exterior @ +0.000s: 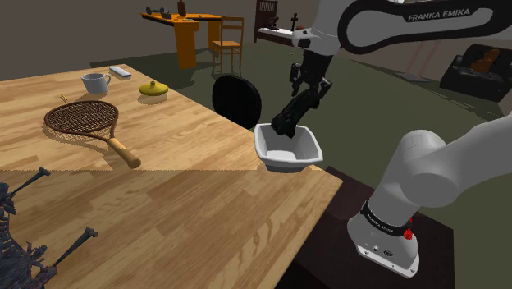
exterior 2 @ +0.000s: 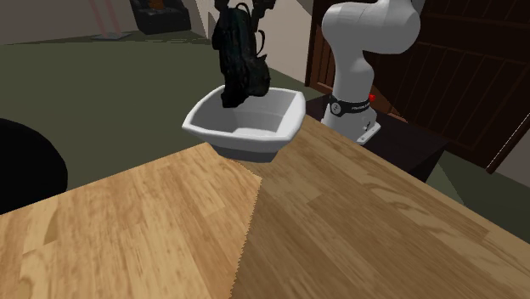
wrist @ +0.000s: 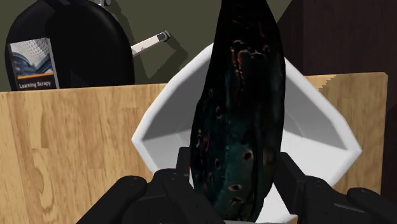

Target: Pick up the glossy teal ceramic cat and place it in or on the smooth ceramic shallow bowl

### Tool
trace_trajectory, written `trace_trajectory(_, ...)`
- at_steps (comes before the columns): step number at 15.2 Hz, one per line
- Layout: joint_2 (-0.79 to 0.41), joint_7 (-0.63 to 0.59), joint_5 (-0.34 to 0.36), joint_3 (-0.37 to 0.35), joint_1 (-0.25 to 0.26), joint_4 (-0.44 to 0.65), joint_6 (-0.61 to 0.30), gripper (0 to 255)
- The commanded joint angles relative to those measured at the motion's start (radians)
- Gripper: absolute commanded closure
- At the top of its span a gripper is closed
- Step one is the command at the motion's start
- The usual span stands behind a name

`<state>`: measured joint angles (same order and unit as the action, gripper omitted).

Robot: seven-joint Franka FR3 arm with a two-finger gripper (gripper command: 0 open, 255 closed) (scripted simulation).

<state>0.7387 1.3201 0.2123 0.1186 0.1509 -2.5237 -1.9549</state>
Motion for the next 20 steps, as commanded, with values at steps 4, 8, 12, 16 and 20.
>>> trace_trajectory(4,-0.002,-0.005,0.008,0.006,-0.003,-0.050,-0.055,255)
trace_trajectory(8,-0.003,-0.005,0.008,0.006,-0.003,-0.050,-0.055,255)
trace_trajectory(12,-0.003,-0.005,0.008,0.006,-0.004,-0.050,-0.055,0)
trace_trajectory(16,-0.003,-0.005,0.008,0.006,-0.004,-0.050,-0.055,0)
trace_trajectory(20,0.022,-0.001,-0.008,-0.011,0.003,0.032,0.054,0)
